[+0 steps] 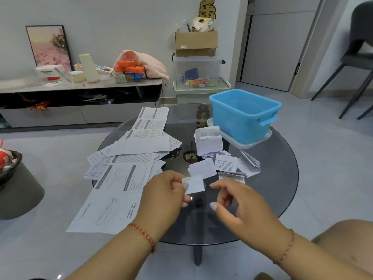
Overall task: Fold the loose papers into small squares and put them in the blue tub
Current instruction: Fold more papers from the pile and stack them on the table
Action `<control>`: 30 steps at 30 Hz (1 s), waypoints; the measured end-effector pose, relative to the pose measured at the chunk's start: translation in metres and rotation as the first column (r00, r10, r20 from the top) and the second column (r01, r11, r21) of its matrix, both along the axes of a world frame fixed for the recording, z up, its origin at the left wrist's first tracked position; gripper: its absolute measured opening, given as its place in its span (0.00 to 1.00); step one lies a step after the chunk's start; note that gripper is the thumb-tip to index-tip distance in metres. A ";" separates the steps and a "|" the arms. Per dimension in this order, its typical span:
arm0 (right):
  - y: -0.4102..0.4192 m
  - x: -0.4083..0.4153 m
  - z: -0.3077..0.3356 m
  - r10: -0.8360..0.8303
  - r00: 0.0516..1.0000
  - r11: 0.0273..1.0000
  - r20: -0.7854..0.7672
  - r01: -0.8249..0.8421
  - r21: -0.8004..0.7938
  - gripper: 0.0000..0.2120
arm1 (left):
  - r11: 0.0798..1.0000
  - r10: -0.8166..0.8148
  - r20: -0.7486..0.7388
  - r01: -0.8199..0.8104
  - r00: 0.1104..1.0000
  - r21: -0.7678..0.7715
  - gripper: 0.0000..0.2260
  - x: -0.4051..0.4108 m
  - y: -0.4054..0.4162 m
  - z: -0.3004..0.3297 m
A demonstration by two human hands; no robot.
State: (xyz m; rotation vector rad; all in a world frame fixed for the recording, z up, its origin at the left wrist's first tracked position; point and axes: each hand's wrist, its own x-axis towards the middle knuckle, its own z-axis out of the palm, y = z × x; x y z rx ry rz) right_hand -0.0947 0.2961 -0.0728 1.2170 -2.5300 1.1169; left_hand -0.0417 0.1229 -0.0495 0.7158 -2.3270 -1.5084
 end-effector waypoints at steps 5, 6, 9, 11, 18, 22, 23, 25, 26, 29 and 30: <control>-0.003 -0.003 -0.003 -0.013 1.000 0.995 -0.021 0.015 0.095 0.11 | 0.983 0.006 0.083 0.009 0.997 -0.182 0.06 -0.032 0.003 -0.017; -0.003 -0.004 -0.004 -0.024 1.000 0.993 -0.009 0.025 0.116 0.10 | 0.958 0.015 0.092 0.012 0.996 -0.286 0.09 -0.036 0.004 -0.019; -0.004 -0.010 -0.008 -0.064 0.997 0.984 -0.035 0.069 0.164 0.12 | 0.909 0.037 0.070 -0.005 0.997 -0.416 0.13 -0.036 0.005 -0.017; -0.005 -0.012 -0.010 -0.064 0.995 0.978 -0.076 0.078 0.195 0.15 | 0.886 0.042 0.036 -0.020 0.998 -0.463 0.11 -0.031 0.002 -0.013; -0.024 -0.013 -0.019 -0.093 0.944 0.940 -0.316 0.188 0.286 0.20 | 0.807 0.064 -0.042 -0.076 0.997 -0.586 0.04 0.000 -0.037 0.009; -0.025 -0.021 -0.018 -0.191 0.908 0.923 -0.373 0.295 0.245 0.22 | 0.769 0.142 0.029 -0.091 0.989 -0.633 0.08 0.011 -0.071 0.011; -0.025 -0.022 -0.017 -0.199 0.908 0.925 -0.369 0.299 0.235 0.21 | 0.768 0.150 0.062 -0.077 0.987 -0.636 0.11 0.012 -0.077 0.010; -0.024 -0.020 -0.015 -0.196 0.919 0.934 -0.343 0.281 0.219 0.18 | 0.781 0.147 0.128 -0.036 0.981 -0.623 0.19 0.015 -0.082 0.011; -0.024 -0.017 -0.014 -0.185 0.925 0.941 -0.330 0.264 0.213 0.17 | 0.781 0.145 0.181 0.000 0.973 -0.624 0.24 0.018 -0.081 0.012; -0.023 -0.010 -0.010 -0.149 0.933 0.956 -0.326 0.221 0.195 0.15 | 0.716 0.151 0.437 0.207 0.887 -0.667 0.37 0.028 -0.073 0.009; -0.023 -0.009 -0.010 -0.140 0.935 0.959 -0.326 0.210 0.190 0.15 | 0.699 0.155 0.514 0.274 0.843 -0.661 0.38 0.034 -0.068 0.007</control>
